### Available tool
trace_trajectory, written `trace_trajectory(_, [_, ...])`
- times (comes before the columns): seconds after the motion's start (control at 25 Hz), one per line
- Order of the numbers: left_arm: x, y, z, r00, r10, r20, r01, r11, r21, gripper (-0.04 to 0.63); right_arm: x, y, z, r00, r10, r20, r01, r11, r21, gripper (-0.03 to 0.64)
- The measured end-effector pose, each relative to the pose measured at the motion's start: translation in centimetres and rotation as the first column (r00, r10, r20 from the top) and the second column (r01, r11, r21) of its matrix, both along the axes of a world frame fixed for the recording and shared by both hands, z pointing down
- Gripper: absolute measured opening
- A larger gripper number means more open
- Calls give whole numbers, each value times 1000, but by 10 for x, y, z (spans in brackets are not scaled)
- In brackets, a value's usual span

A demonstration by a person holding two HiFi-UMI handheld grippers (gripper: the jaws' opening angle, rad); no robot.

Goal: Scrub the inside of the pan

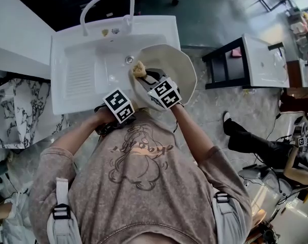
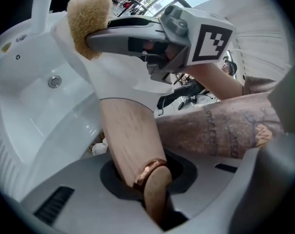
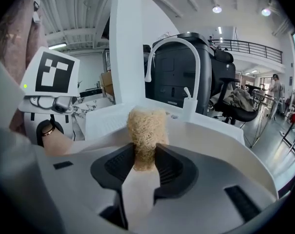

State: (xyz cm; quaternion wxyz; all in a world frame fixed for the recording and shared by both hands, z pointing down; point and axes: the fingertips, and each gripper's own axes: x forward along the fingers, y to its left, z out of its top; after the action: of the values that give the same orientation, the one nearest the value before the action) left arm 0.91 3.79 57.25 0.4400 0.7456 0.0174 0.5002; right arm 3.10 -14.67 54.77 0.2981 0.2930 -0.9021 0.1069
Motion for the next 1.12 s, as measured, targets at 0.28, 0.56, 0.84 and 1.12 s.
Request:
trace_trajectory(0.28, [-7,1,18,997,33,66,-34,999,6,58,-14,-5,12,998,-41,-54,42,999,20,143])
trace_trajectory(0.56, [-5,2,23,997,38,72,-38,999,-1,54,-18,-20,23,995,-48,-88,50,998,23,143])
trace_trajectory(0.84, [-4,4,24,996,46,74,-46,999,-5,55,-8,-49,27,991,25,-128,-20,999,43,143])
trace_trajectory(1.12, [-3,6,24,997,35,64,-34,999,-9,55,10,-76,31,980,109,-167,-100,993,61,143])
